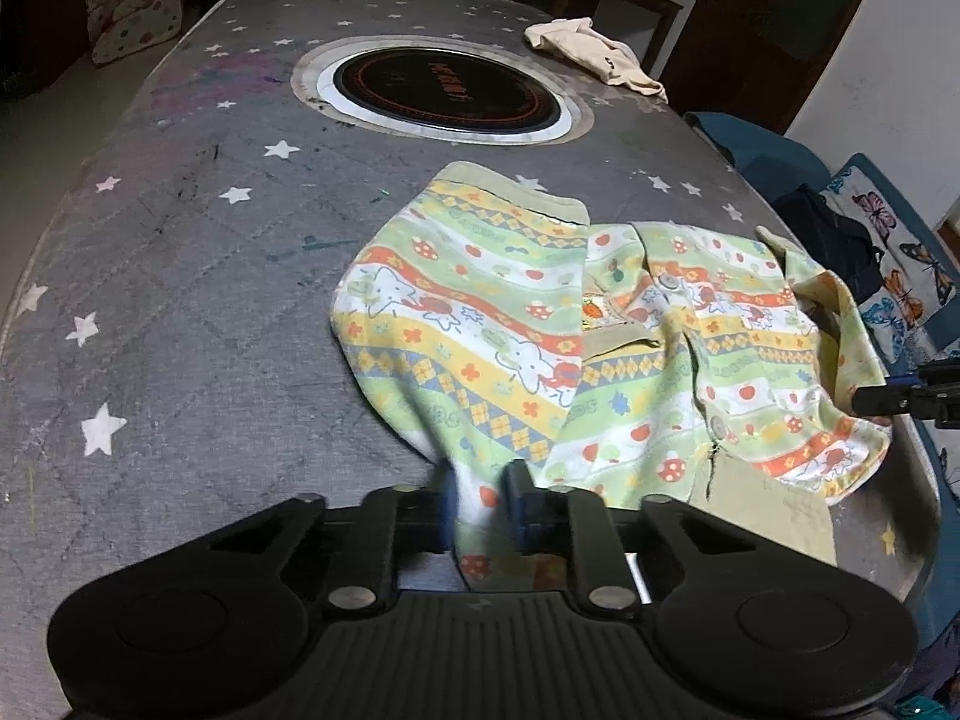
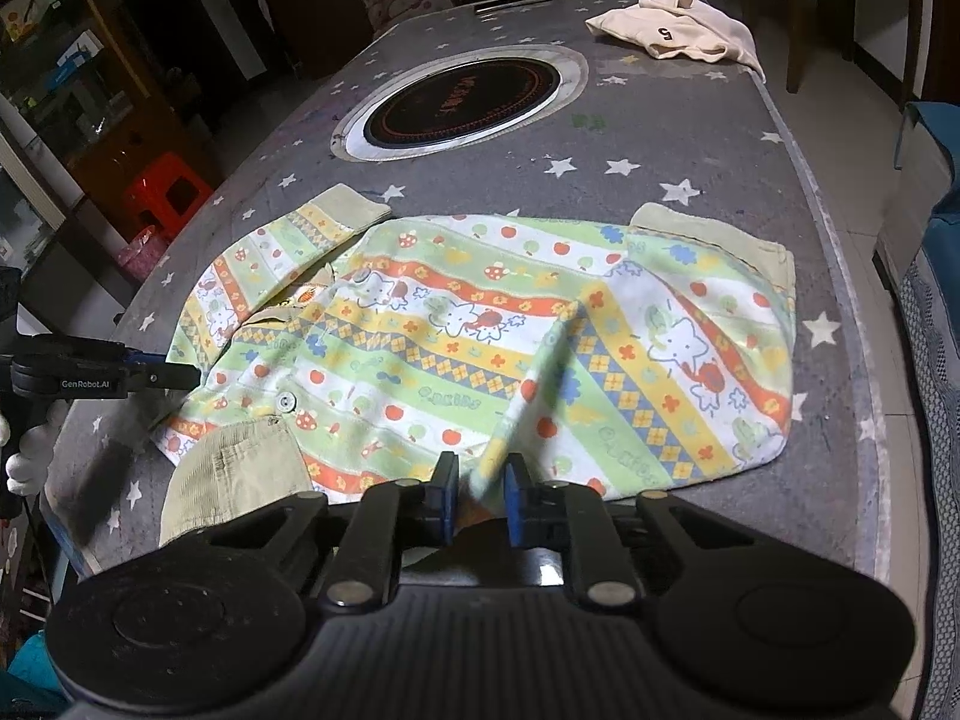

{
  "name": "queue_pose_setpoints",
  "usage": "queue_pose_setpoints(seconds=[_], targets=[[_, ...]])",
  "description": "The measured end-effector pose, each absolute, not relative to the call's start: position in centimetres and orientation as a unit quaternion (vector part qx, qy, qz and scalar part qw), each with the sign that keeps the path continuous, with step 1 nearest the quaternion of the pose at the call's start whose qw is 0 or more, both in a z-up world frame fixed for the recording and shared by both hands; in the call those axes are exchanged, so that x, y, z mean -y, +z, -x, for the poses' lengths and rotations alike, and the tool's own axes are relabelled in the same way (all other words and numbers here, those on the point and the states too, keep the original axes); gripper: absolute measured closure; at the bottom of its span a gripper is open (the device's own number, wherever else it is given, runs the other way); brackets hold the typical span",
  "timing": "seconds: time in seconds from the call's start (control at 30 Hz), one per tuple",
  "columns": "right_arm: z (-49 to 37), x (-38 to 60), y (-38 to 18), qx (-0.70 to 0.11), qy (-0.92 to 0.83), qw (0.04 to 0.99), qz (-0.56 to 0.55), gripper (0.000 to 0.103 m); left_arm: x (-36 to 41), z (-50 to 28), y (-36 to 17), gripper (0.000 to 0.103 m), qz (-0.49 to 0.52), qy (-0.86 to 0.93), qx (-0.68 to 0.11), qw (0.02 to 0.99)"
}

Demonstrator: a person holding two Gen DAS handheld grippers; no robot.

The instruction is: Fold clothes

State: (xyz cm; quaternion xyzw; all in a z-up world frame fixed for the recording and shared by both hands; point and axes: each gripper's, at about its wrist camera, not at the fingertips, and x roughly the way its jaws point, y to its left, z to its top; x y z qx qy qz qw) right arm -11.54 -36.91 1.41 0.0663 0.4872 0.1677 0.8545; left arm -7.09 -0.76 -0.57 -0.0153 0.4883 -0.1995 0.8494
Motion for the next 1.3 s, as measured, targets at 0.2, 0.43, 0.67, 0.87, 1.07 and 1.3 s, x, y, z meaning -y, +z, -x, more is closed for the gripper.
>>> queue_pose_setpoints(seconds=[0.2, 0.43, 0.67, 0.87, 1.07, 1.3], targets=[[11.4, 37.0, 2.2, -0.468, 0.171, 0.865, -0.065, 0.096, 0.6, 7.0, 0.1, 0.097, 0.016, -0.207, -0.476, 0.854], [10.8, 36.9, 3.8, -0.441, 0.17, 0.879, -0.067, 0.098, 0.2, 6.6, 1.7, 0.099, 0.026, -0.208, -0.451, 0.868], [8.1, 36.0, 7.8, -0.385, 0.174, 0.904, -0.06, 0.1, 0.6, 4.5, 5.5, 0.099, 0.026, -0.206, -0.397, 0.894], [2.8, 35.1, 12.7, -0.325, 0.161, 0.931, -0.045, 0.101, 1.4, -1.0, 9.8, 0.099, 0.024, -0.182, -0.359, 0.915], [-2.1, 35.1, 18.1, -0.248, 0.127, 0.959, -0.059, 0.102, 0.8, -6.3, 16.0, 0.099, 0.048, -0.153, -0.304, 0.939], [-1.3, 35.3, 23.1, -0.175, 0.133, 0.974, -0.06, 0.101, -1.6, -5.5, 22.5, 0.099, 0.071, -0.151, -0.234, 0.958]])
